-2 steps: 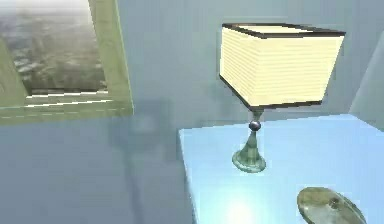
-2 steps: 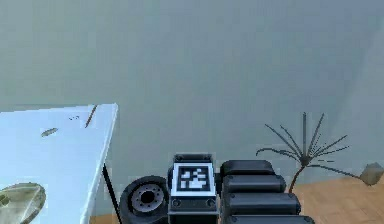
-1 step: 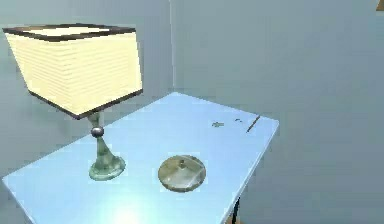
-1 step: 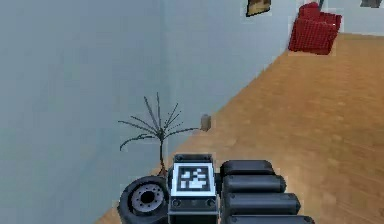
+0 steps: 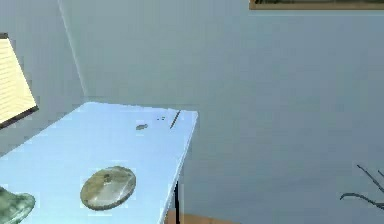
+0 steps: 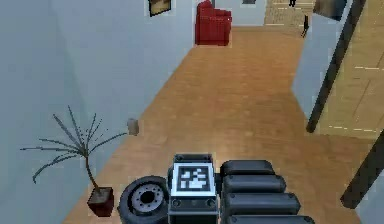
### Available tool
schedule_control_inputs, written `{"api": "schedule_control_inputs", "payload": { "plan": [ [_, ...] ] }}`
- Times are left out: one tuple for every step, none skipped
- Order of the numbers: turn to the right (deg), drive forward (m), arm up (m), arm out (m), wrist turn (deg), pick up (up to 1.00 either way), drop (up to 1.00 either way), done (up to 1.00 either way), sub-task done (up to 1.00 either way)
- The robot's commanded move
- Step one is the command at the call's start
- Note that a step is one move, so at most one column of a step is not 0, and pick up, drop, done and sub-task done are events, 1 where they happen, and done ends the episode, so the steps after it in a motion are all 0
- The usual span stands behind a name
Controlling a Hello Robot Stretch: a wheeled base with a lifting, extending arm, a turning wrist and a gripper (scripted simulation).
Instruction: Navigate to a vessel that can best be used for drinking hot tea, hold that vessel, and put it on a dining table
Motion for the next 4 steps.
{"api": "schedule_control_inputs", "payload": {
  "plan": [
    [-45.0, 0.0, 0.0, 0.0, 0.0, 0.0, 0.0, 0.0, 0.0],
    [-45.0, 0.0, 0.0, 0.0, 0.0, 0.0, 0.0, 0.0, 0.0],
    [-9.0, 0.0, 0.0, 0.0, 0.0, 0.0, 0.0, 0.0, 0.0],
    [0.0, 0.0, 0.0, 0.44, 0.0, 0.0, 0.0, 0.0, 0.0]
  ]
}}
